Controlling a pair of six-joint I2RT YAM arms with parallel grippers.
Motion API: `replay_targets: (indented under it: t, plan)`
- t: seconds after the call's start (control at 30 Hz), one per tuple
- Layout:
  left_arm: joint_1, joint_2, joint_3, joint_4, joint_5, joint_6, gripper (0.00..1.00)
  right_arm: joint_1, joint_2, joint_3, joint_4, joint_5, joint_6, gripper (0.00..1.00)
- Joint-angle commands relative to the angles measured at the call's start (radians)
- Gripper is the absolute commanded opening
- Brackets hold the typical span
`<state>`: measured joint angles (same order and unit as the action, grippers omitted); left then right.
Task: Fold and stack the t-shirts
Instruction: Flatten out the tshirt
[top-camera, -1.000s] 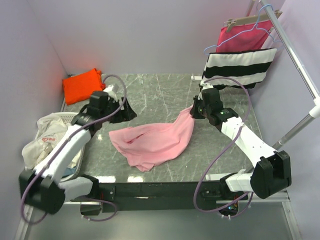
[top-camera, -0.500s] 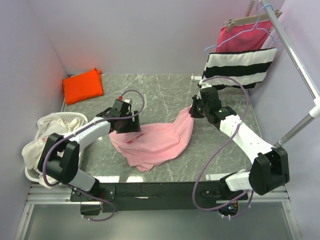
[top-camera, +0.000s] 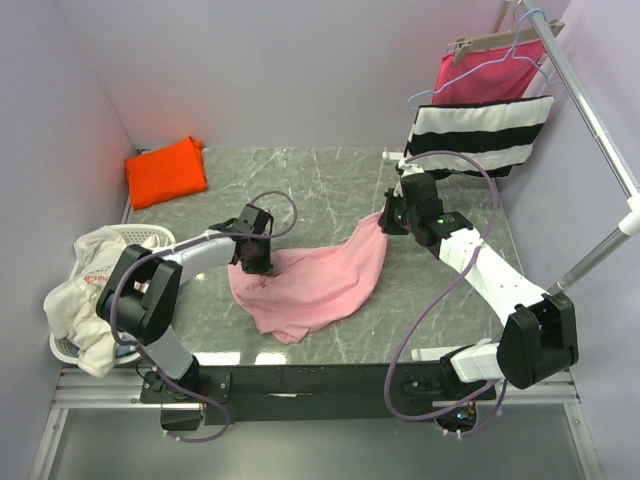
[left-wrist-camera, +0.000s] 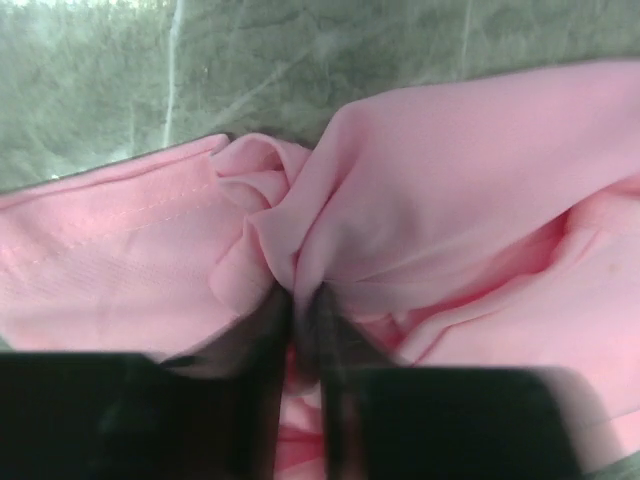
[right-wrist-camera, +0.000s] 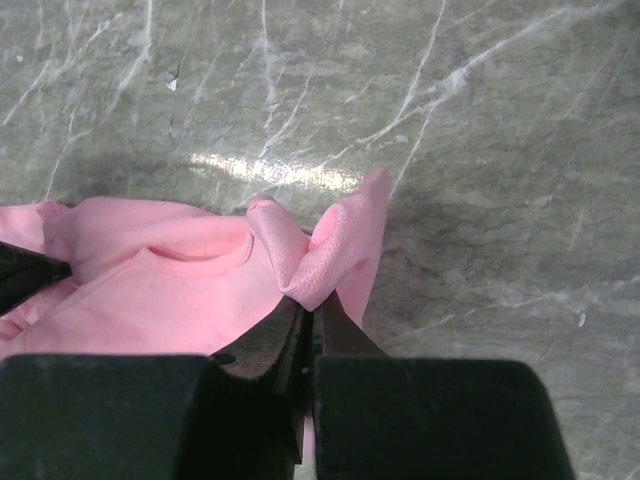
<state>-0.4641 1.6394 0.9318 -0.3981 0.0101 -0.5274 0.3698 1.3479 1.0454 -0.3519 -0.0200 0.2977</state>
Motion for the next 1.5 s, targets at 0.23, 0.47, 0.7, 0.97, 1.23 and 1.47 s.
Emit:
replay_targets:
  t: [0.23,0.47,0.7,0.97,1.23,1.47]
  plan:
    - [-0.018,-0.196,0.264,-0.145,-0.223,0.055,0.01,-0.02,-0.073,0.041,0.031,0.018,-0.023,0.0]
    - [-0.005,-0.397,0.519,-0.246,-0.378,0.101,0.01,-0.026,-0.116,0.074,0.005,0.057,-0.029,0.0]
    - [-0.002,-0.553,0.53,-0.243,-0.423,0.136,0.04,-0.028,-0.159,0.085,-0.004,0.141,-0.008,0.0]
    - [-0.002,-0.628,0.567,-0.3,-0.337,0.124,0.01,-0.029,-0.222,0.088,-0.004,0.132,-0.015,0.0]
    - [-0.002,-0.641,0.731,-0.45,-0.04,0.106,0.06,-0.028,-0.316,0.097,-0.027,0.092,-0.029,0.04]
    - [-0.002,-0.59,0.56,-0.466,-0.183,0.006,0.01,-0.028,-0.143,0.142,-0.068,0.123,-0.025,0.0]
